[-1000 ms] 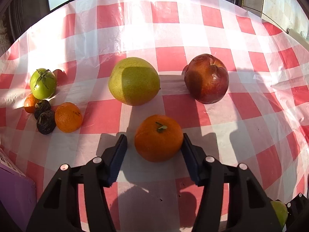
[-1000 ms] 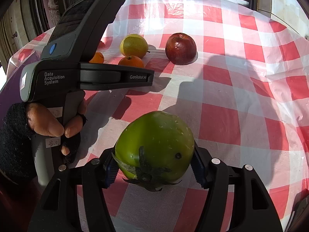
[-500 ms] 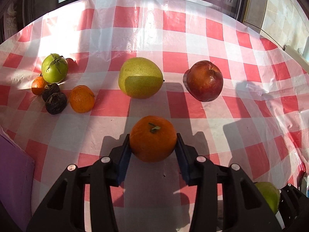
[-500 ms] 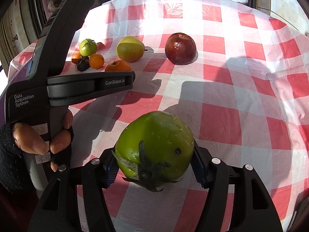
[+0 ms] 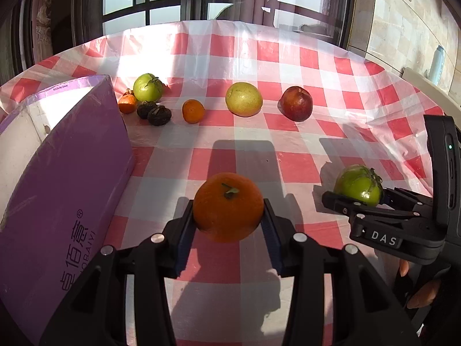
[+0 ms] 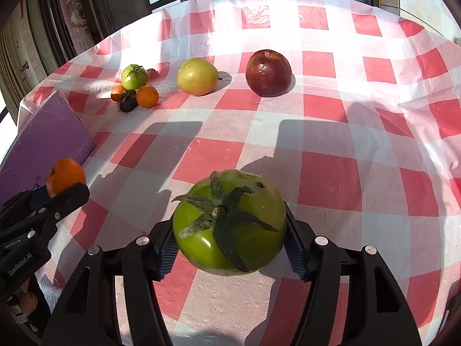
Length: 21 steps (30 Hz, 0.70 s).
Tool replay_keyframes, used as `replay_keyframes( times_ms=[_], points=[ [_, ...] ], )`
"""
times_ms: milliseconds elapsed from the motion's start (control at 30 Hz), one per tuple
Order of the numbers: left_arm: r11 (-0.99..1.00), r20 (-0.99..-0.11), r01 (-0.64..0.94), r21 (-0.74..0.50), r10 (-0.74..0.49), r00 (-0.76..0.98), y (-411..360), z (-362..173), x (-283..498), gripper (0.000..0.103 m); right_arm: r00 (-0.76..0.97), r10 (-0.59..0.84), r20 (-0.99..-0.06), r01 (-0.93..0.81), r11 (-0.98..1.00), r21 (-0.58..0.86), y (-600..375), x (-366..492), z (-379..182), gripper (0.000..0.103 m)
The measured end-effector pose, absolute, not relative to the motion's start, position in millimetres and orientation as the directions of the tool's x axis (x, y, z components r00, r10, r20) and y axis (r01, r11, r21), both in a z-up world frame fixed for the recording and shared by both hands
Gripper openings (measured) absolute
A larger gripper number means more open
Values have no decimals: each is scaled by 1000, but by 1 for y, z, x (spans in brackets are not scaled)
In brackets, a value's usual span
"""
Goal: Organize fruits
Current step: 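Carry the green tomato and orange with both grippers over the white box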
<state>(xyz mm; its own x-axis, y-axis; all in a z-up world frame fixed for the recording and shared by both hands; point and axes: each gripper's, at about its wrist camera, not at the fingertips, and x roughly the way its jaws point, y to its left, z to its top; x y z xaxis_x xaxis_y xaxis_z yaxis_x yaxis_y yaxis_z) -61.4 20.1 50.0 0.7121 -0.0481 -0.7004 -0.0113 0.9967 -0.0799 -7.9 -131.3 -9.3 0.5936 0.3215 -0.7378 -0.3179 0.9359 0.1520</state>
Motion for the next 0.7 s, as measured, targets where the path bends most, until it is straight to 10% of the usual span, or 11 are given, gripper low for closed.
replay_keyframes(
  times_ms=[367, 700],
  points=[
    [979, -565, -23, -200, -96, 819, 74, 134, -133, 44, 390, 728, -564, -344, 683, 644, -113, -35, 17, 62],
    [956, -538, -253, -148, 137, 832, 178, 174, -164, 44, 279, 816, -506, -640, 551, 535, 10, -60, 125, 62]
  ],
)
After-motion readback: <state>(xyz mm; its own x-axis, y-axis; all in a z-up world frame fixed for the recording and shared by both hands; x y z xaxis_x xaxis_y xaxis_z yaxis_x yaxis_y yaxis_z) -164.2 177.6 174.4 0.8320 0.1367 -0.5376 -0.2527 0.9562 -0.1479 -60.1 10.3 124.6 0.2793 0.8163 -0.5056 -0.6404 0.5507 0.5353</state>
